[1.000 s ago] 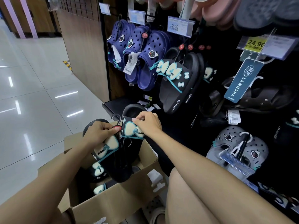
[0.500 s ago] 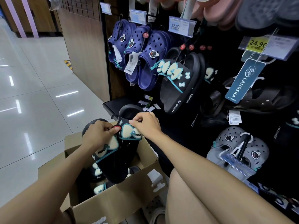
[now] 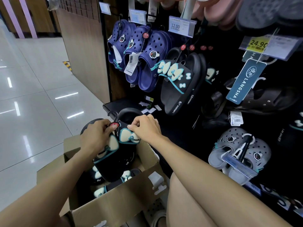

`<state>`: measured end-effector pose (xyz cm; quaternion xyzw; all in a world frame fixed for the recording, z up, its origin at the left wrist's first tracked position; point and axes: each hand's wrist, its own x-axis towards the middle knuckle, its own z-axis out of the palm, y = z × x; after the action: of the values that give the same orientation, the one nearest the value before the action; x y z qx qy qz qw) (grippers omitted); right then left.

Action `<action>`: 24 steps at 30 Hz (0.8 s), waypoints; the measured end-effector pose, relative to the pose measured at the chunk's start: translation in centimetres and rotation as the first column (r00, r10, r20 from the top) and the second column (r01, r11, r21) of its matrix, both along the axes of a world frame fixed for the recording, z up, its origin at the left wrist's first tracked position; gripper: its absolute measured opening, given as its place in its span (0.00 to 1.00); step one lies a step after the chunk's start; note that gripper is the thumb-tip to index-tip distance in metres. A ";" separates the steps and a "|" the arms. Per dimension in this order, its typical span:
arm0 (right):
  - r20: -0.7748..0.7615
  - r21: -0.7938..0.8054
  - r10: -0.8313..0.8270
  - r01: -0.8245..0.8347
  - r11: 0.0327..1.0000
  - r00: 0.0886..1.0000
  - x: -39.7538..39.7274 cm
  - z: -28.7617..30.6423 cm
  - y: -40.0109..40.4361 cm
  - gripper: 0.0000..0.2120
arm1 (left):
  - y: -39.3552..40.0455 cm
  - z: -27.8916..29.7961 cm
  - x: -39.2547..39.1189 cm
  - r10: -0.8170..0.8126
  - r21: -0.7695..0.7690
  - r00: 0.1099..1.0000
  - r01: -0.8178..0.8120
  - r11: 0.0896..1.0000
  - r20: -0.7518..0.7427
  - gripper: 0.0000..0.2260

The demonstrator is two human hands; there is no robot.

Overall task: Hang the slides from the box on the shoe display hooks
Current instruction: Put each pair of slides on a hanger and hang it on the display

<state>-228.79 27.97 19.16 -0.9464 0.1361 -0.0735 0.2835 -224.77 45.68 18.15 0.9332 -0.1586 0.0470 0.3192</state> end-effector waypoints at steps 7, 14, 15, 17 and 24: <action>0.012 0.016 0.010 -0.010 1.000 1.000 -0.5 0.6 -0.1 0.10 | -0.1 0.2 -0.3 0.037 0.007 0.997 -0.038 0.999 0.065 0.15; 0.033 -0.047 0.054 -0.053 0.998 0.998 -0.5 0.4 0.1 0.10 | -0.2 0.1 -0.6 -0.127 0.157 0.957 0.088 0.984 0.259 0.13; 0.033 -0.065 0.073 -0.070 0.995 0.997 -0.5 0.3 0.2 0.10 | -0.3 0.2 -0.7 -0.145 0.162 0.954 0.105 0.981 0.263 0.14; 0.016 -0.107 0.105 -0.103 0.989 0.994 -0.6 0.1 0.5 0.10 | -0.4 0.2 -0.6 -0.151 0.117 0.955 0.124 0.985 0.256 0.13; -0.011 -0.126 0.110 -0.110 0.986 0.994 0.2 -0.6 1.0 0.14 | 0.1 0.1 -0.1 -0.064 -0.009 0.979 0.067 0.998 0.194 0.12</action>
<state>-228.64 28.96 18.55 -0.9686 0.0794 -0.0642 0.2265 -224.87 45.82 18.29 0.9160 -0.2191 0.1283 0.3107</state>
